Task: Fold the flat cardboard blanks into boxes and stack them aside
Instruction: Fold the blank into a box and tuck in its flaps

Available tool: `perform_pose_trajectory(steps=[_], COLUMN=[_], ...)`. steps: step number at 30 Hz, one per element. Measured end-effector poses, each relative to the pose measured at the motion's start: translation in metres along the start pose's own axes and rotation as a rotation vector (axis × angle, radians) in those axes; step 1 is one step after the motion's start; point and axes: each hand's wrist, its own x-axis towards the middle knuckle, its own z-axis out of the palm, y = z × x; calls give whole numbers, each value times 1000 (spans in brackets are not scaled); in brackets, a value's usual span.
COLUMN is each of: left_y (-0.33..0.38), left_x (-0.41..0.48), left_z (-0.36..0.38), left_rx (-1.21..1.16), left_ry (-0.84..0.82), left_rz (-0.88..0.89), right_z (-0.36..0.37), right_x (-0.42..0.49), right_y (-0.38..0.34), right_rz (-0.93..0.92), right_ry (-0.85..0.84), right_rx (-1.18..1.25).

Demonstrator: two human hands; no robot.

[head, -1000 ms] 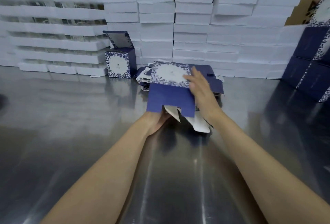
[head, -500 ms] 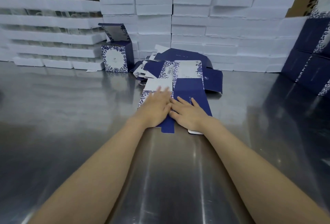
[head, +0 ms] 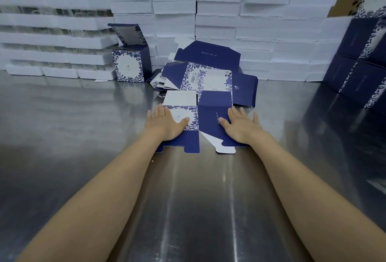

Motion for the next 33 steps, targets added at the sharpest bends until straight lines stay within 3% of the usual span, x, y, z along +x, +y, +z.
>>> perform_pose_trajectory(steps=[12, 14, 16, 19, 22, 26, 33], left_y=[-1, -6, -18, -29, -31, -31, -7], left_x=[0, -5, -10, -15, -18, -25, -46], left_z=[-3, -2, -5, -14, -23, -29, -31], left_rx=[82, -125, -614, -1261, -1708, -1969, -1786], left_ry=[29, 69, 176, 343, 278, 148, 7], left_rz=[22, 64, 71, -3, -97, -99, 34], right_z=[1, 3, 1, -5, -9, -11, -13], right_x=[-1, -2, -3, -6, -14, -16, -17], right_y=[-7, -7, -5, 1, 4, 11, 8], right_rz=[48, 50, 51, 60, 69, 172, -60], right_ry=[4, 52, 162, 350, 464, 655, 474], right_rx=[12, 89, 257, 707, 1209, 1250, 1440])
